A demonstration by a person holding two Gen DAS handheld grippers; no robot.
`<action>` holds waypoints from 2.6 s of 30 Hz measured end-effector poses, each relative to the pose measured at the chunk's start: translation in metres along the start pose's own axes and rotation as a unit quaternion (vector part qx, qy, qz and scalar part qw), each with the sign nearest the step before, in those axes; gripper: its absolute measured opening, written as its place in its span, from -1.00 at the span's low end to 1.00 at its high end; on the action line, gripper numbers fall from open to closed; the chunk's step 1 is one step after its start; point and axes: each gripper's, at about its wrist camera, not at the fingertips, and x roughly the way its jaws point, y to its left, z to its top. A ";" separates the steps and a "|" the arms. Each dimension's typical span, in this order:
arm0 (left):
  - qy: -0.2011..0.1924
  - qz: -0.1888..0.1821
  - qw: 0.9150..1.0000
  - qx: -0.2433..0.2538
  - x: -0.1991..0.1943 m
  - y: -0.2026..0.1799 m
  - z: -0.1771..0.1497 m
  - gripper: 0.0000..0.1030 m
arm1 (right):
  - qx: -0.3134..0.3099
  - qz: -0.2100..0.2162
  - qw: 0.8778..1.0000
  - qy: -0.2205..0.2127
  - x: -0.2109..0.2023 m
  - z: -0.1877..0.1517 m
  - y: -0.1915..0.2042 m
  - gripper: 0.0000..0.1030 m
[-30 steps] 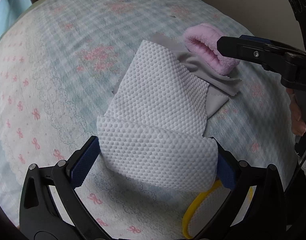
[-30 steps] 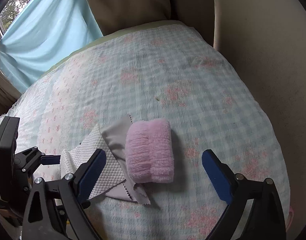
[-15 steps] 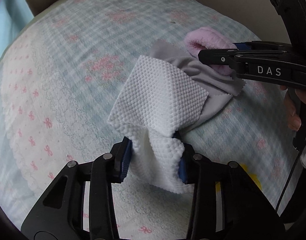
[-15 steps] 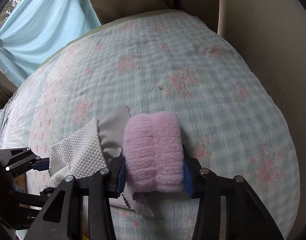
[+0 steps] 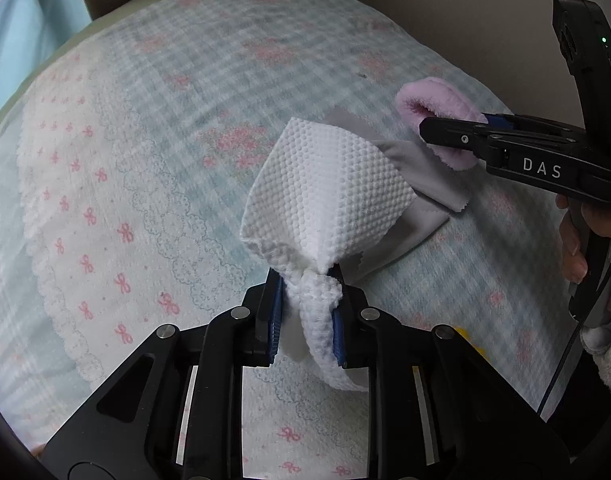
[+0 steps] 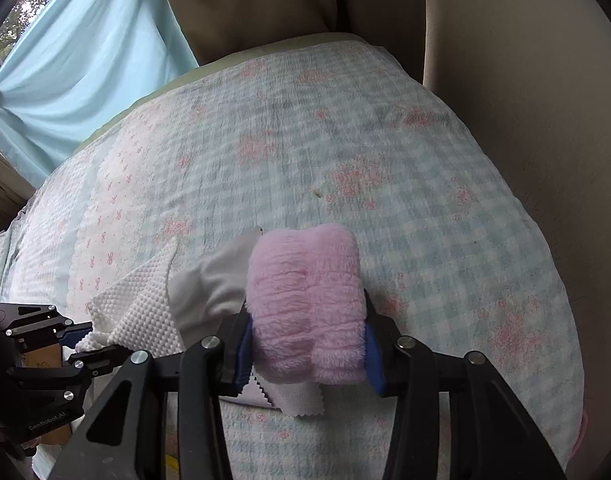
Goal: Organize soft objects
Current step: 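Carry the white cloth and pink sock over the cardboard box with both tools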
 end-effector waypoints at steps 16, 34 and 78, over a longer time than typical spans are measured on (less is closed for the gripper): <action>-0.072 0.016 0.997 -0.011 -0.133 -0.021 0.009 -0.67 | -0.007 -0.012 0.999 -0.049 -0.121 0.023 0.041 -0.21; -0.166 0.049 0.976 -0.135 -0.357 0.000 -0.089 -0.67 | -0.068 0.015 0.992 -0.101 -0.303 0.005 0.188 -0.21; 0.050 0.064 0.968 -0.238 -0.265 0.265 -0.281 -0.67 | -0.039 0.025 0.988 0.147 -0.085 -0.085 0.434 -0.21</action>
